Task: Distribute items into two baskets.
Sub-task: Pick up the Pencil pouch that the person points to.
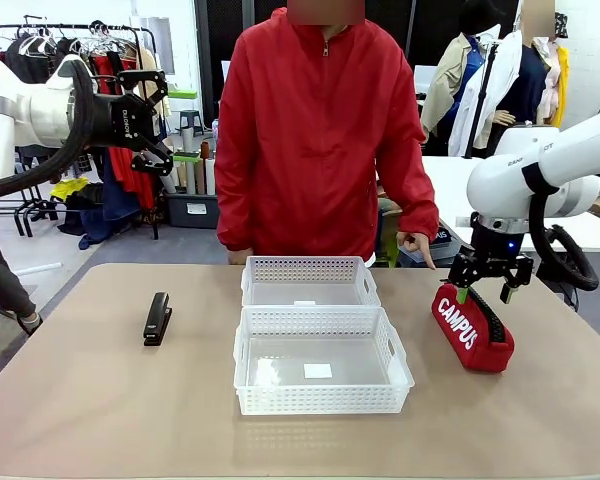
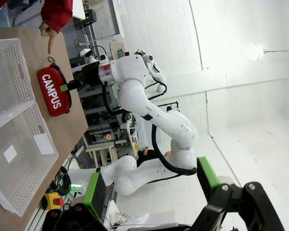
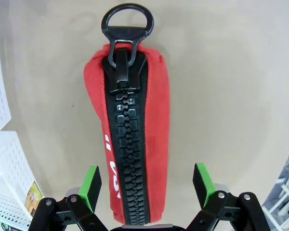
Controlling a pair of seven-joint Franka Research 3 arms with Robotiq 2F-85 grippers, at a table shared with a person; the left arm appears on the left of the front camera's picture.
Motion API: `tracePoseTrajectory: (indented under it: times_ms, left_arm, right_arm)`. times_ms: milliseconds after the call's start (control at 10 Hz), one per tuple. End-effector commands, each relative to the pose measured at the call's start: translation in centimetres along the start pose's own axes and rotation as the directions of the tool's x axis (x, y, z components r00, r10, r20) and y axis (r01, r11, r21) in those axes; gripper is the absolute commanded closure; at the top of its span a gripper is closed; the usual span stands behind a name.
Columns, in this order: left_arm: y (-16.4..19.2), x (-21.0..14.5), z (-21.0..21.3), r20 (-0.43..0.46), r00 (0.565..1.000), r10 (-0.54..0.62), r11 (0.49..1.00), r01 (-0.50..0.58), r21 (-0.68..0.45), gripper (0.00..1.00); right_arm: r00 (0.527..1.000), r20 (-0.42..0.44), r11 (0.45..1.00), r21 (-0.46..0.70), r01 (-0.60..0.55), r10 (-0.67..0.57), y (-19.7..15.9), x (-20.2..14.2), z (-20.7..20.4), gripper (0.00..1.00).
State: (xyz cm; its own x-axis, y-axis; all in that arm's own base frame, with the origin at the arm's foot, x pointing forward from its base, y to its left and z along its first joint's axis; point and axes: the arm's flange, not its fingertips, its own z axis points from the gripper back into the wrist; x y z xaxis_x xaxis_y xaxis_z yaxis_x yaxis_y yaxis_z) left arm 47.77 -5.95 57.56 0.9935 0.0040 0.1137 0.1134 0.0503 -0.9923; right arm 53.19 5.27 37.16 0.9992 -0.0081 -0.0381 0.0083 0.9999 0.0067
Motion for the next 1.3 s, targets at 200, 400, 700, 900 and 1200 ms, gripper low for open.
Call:
tracePoseTrajectory:
  times_ms: [200, 400, 700, 900, 1200]
  left_arm:
    - [-0.2, 0.0, 0.1, 0.002, 1.0, -0.003, 1.0, 0.003, -0.001, 0.0]
    - [-0.2, 0.0, 0.1, 0.002, 1.0, -0.003, 1.0, 0.003, -0.001, 0.0]
    - [-0.2, 0.0, 0.1, 0.002, 1.0, -0.003, 1.0, 0.003, -0.001, 0.0]
    - [-0.2, 0.0, 0.1, 0.002, 1.0, -0.003, 1.0, 0.003, -0.001, 0.0]
    - [-0.2, 0.0, 0.1, 0.002, 1.0, -0.003, 1.0, 0.003, -0.001, 0.0]
  right_arm:
    - [0.996, -0.08, 0.999, 0.035, -0.025, 0.027, 0.9, -0.2, -0.6, 0.2]
    - [0.996, -0.08, 0.999, 0.027, -0.028, 0.031, 1.2, -0.5, -0.5, 0.59]
    - [0.997, -0.078, 0.999, 0.024, -0.027, 0.029, 1.3, -0.5, -0.6, 1.0]
    - [0.997, -0.074, 0.999, 0.016, -0.035, 0.036, 1.7, -0.7, -0.2, 1.0]
    - [0.996, -0.066, 0.998, 0.009, -0.057, 0.057, 2.0, -1.2, 0.9, 1.0]
